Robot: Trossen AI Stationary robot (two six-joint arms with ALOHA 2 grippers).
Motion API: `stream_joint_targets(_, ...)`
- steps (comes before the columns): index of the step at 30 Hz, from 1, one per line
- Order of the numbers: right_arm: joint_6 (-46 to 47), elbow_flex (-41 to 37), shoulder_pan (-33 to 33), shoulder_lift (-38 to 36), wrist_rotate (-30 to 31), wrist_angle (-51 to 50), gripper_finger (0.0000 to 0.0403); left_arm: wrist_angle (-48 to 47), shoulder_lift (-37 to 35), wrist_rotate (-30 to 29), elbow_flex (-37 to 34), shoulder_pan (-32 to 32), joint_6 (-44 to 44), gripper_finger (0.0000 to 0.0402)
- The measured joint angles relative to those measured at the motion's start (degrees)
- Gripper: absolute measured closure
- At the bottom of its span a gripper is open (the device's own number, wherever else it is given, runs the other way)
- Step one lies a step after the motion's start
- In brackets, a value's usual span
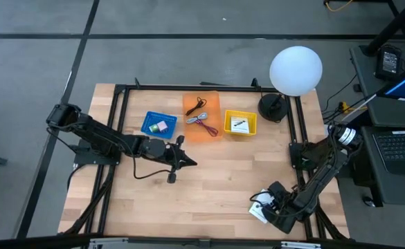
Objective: Pick and place items into bin
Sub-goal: Put the white USB box into the yellow bin
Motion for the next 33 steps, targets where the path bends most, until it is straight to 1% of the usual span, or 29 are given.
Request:
stream_joint_targets(6,0.27,-3.37,-0.71,-0.44,-0.02,5.57,0.0403,-0.19,0.0,-0.01,0.02,0.0,0.01,0.0398)
stream_joint_targets(11,1.97,-4.41,-0.97,-0.44,-0.21,5.95,0.0403,-0.21,0.0,-0.02,0.02,0.0,0.02,0.0398)
stream_joint_targets(18,8.53,-4.58,-0.99,-0.37,0.21,7.21,0.0403,-0.21,0.0,-0.02,0.02,0.0,0.02,0.0398)
stream_joint_targets(20,10.34,-4.6,-0.99,-0.31,1.9,8.08,0.0403,-0.21,0.0,-0.02,0.02,0.0,0.02,0.0398)
stream_joint_targets(24,13.71,-4.68,-1.64,-0.14,7.27,9.89,0.0403,-0.21,0.0,-0.02,0.02,0.0,0.02,0.0398)
stream_joint_targets(29,14.96,-4.76,-3.88,-0.01,14.11,11.02,0.0403,-0.21,0.0,-0.02,0.02,0.0,0.02,0.0398)
stream_joint_targets(33,14.8,-4.84,-6.19,0.09,17.1,9.98,0.0403,-0.21,0.0,-0.02,0.02,0.0,0.02,0.0397)
